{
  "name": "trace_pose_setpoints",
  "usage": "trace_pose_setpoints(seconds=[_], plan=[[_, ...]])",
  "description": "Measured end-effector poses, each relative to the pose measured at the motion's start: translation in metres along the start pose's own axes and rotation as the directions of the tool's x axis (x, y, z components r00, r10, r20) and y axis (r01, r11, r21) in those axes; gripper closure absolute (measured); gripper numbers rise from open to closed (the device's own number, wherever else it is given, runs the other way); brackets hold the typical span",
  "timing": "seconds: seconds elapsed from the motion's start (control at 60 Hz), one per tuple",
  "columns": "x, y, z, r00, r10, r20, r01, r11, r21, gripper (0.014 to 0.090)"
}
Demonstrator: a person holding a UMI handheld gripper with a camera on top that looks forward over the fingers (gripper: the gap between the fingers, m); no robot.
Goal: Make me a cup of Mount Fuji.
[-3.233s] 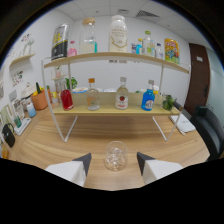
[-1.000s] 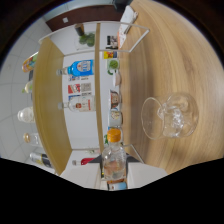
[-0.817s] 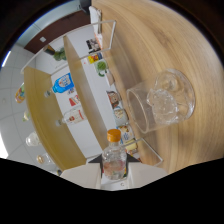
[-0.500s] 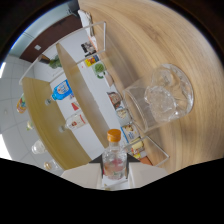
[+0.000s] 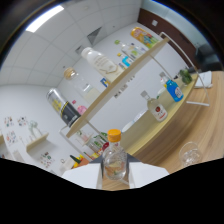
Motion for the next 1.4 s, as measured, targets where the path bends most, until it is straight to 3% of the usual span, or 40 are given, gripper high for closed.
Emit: trace_pose_setpoints(seconds=[0.167,0.283,0.417,0.717,0.933,1.233,1.35,1.4], plan=[[0.0,0.07,0.011,0.925,-0.376,-0.051,0.372,0.925,-0.079,0.0696],[0.026,0.128,0.022,0.856,-0.51,-0.08,0.49,0.852,-0.185,0.0696],[0.048,0.174,0.034,0.79,-0.609,-0.071,0.567,0.77,-0.29,0.0696],[0.074,0.21,0.038,0.734,-0.674,-0.086,0.583,0.69,-0.429,0.0691],[0.082,0.219,0.031,0.741,-0.664,-0.101,0.545,0.682,-0.488,0.0687],[0.085,0.224,0.016,0.737,-0.673,-0.063,0.551,0.652,-0.52,0.0676],[0.084,0.228,0.01,0.754,-0.656,-0.037,0.541,0.652,-0.532,0.0623],[0.082,0.224,0.007,0.751,-0.66,-0.025,0.55,0.646,-0.53,0.0556]])
